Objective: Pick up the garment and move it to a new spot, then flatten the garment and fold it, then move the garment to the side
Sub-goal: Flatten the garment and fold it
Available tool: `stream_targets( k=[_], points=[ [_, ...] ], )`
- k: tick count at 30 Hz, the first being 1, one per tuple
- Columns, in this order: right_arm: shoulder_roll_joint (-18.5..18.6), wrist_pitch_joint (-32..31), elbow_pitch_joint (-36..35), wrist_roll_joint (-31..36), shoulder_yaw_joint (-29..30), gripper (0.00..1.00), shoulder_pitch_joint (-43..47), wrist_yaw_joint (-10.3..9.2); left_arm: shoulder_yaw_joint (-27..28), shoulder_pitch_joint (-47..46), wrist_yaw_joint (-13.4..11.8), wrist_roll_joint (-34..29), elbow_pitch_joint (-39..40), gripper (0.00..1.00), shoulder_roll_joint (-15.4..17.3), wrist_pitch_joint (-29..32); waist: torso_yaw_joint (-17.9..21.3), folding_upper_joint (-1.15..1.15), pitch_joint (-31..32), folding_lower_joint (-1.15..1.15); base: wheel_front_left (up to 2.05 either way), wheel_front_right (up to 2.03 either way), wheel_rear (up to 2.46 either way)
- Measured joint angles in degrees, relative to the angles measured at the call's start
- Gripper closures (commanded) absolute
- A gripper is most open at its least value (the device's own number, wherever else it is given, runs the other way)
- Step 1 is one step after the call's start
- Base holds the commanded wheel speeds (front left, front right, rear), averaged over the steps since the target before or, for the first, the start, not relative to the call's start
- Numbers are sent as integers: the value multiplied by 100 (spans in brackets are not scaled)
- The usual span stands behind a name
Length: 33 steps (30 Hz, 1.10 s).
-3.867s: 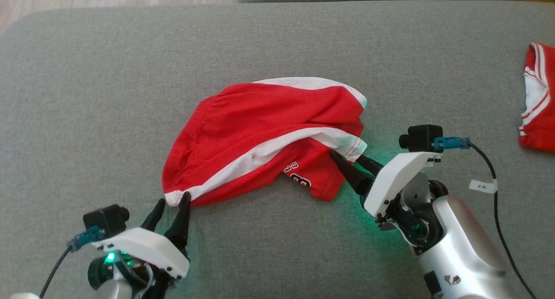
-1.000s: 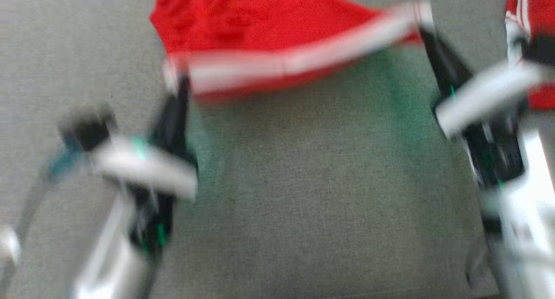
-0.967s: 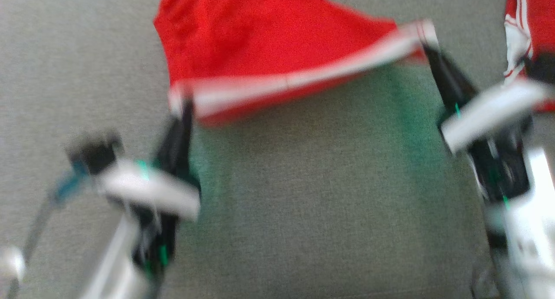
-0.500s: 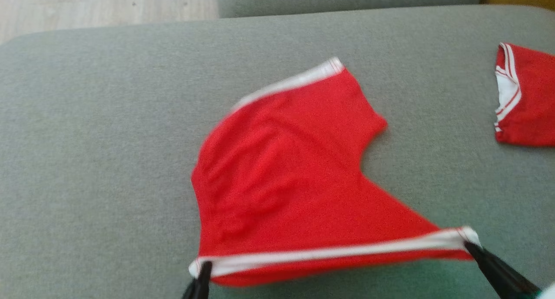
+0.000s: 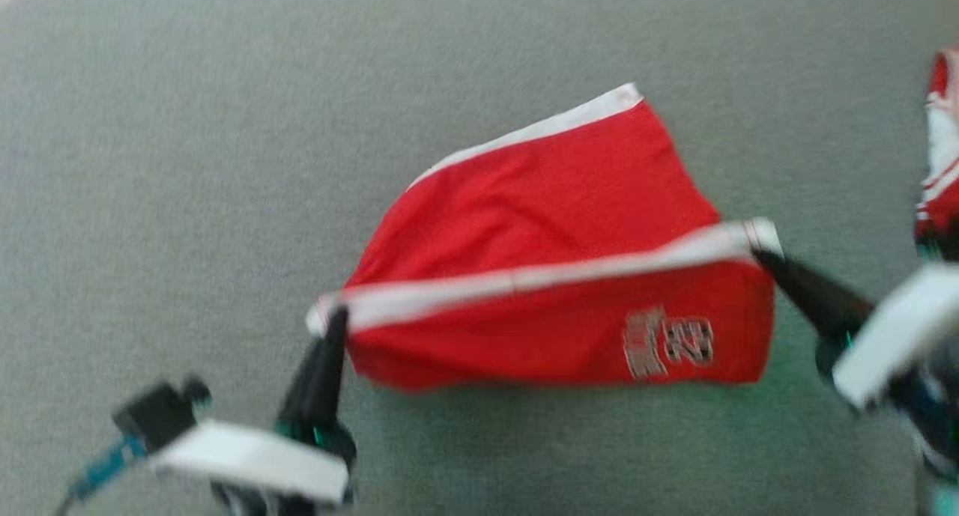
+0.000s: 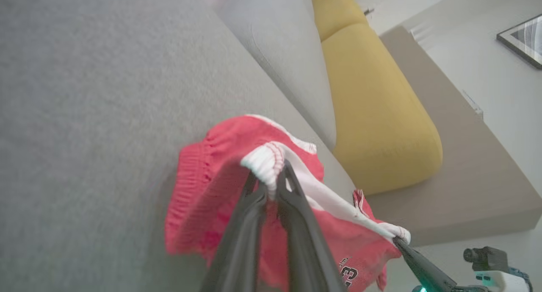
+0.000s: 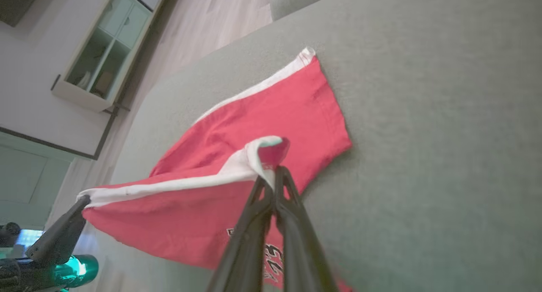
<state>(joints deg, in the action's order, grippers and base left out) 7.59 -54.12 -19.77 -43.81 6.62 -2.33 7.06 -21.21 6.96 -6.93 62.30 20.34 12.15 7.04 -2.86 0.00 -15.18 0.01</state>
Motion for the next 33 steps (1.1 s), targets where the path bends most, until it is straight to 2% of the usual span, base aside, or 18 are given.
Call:
stream_targets(
  k=[5, 10, 17, 30, 31, 32, 33],
  points=[
    [12, -187, 1021, 333, -52, 100, -1475, 0, 105, -1001, -80, 25, -535, 100, -88, 231, -171, 0, -405, 1, 0, 0, 0],
    [24, -201, 1773, 576, -108, 100, -2331, 0, 74, -1897, -73, 74, -1258, 100, -355, 354, -385, 0, -705, 1, 0, 0, 0],
    [27, 133, 2515, 777, -299, 100, -2761, 0, 76, -2421, -65, 55, -2003, 100, -547, 279, -481, 0, -877, 0, 0, 0, 0],
    [19, 840, 3350, 910, -502, 100, -3321, 0, 79, -2710, -7, 5, -2606, 100, -664, 83, -543, 0, -875, -1, 0, 0, 0],
    [19, 876, 3415, 911, -515, 100, -3342, 0, 75, -2725, -7, 4, -2648, 91, -680, 60, -550, 0, -871, -1, 0, 0, 0],
    [19, 917, 3463, 924, -526, 72, -3359, 0, 74, -2740, -7, 5, -2693, 77, -702, 44, -554, 0, -871, -1, 0, 0, 0],
    [12, 993, 3510, 990, -522, 18, -3368, 0, 71, -2761, -7, 7, -2736, 58, -720, 43, -556, 0, -870, -1, 0, 0, 0]
  ],
)
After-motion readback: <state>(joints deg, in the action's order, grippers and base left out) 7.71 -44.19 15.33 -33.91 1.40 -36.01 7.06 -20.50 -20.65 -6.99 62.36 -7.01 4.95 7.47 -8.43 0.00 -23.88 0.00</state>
